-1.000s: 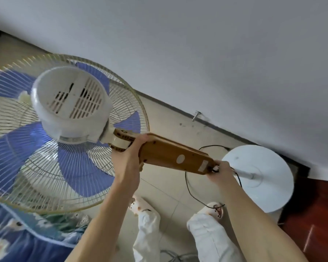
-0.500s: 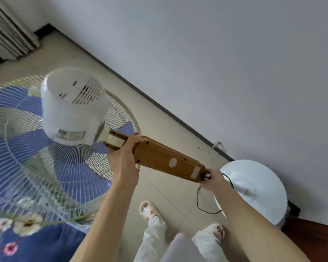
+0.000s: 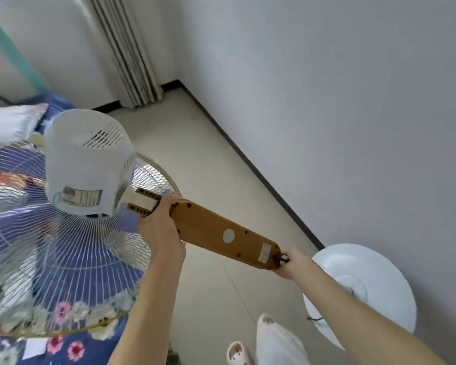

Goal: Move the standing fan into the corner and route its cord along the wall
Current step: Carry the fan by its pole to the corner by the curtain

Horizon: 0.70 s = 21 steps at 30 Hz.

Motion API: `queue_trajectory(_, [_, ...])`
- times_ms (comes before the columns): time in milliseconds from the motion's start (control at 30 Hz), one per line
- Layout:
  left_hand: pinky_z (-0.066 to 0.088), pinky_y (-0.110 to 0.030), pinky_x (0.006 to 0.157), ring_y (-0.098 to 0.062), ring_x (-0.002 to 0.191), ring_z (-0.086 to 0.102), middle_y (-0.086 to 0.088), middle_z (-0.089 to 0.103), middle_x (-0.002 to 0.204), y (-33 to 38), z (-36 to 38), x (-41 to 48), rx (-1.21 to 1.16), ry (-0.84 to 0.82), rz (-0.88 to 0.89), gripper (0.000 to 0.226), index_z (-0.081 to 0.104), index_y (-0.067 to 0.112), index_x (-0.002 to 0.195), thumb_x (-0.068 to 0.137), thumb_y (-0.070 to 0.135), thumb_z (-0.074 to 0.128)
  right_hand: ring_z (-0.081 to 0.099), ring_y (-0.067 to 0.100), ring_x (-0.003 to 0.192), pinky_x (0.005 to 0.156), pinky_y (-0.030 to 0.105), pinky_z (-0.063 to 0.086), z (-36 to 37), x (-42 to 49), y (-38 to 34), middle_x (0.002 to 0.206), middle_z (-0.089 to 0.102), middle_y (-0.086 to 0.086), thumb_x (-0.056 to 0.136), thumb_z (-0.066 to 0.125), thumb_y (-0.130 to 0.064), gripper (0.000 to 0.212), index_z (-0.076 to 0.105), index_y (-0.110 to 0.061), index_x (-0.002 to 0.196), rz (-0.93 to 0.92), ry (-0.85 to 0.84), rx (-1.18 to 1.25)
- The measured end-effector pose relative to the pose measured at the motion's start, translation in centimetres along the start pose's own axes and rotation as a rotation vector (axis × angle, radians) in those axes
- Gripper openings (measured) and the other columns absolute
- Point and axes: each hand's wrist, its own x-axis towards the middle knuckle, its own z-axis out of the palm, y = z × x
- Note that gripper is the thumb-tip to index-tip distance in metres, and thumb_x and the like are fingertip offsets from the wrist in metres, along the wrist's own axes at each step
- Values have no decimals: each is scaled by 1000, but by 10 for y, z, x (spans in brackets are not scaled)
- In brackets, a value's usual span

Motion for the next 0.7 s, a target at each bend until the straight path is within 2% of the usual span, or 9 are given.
queue_trajectory(33, [50,-27,47,-13,57,64,7,70,66,10,1,10,-17,18,8,32,69,20,80,53,28,84,59,29,41,39,38,53,18,-2,-2,75,52,15,94,36,-3,16,39,-6,79,11,-22,-19])
queue_trajectory(67, [49,-26,44,-12,53,63,9,69,61,22,3,24,-44,38,22,29,68,20,77,53,26,84,61,30,44,41,38,54,41,-3,-3,77,54,16,95,35,-4,14,40,-5,82,15,-47,-50])
queue_trajectory(167, [49,-26,42,-12,51,62,11,67,56,52,14,63,-99,104,85,26,66,21,71,51,23,83,65,33,74,55,42,57,106,-2,-13,92,60,18,93,36,-3,10,45,-3,95,39,-107,-155])
queue_trajectory(267, [50,-27,44,-14,53,63,9,68,60,79,26,98,-156,165,139,28,65,22,70,48,22,82,65,31,76,53,46,58,168,1,-22,93,61,17,87,35,1,21,47,-8,102,51,-116,-182])
queue_trajectory(367, [49,-27,42,-13,50,64,7,69,62,104,46,134,-197,225,185,24,67,22,68,49,21,81,67,29,97,83,45,57,234,5,-34,109,62,13,87,35,2,32,49,-13,111,36,-94,-264])
queue_trajectory(467, [49,-29,47,-15,54,63,8,67,61,136,67,168,-265,251,223,18,66,24,64,55,18,81,68,33,95,77,47,57,308,12,-49,101,59,18,90,38,3,15,47,-4,101,32,-115,-386])
queue_trajectory(567, [47,-26,45,-13,49,61,8,65,57,164,82,205,-271,320,251,18,65,21,69,62,13,79,66,35,79,67,45,53,379,11,-56,88,59,19,93,39,3,10,49,3,91,15,-89,-558])
queue_trajectory(633, [46,-23,41,-10,45,61,9,66,56,182,89,232,-302,364,261,20,66,17,76,62,14,79,66,35,82,71,47,55,426,14,-61,88,61,19,92,39,2,12,50,3,97,13,-111,-613])
queue_trajectory(700, [47,-24,42,-11,46,62,9,67,58,198,96,262,-315,401,261,24,68,16,81,61,15,80,68,34,88,83,47,57,469,17,-61,102,65,18,90,40,2,21,51,-3,107,-16,-78,-673])
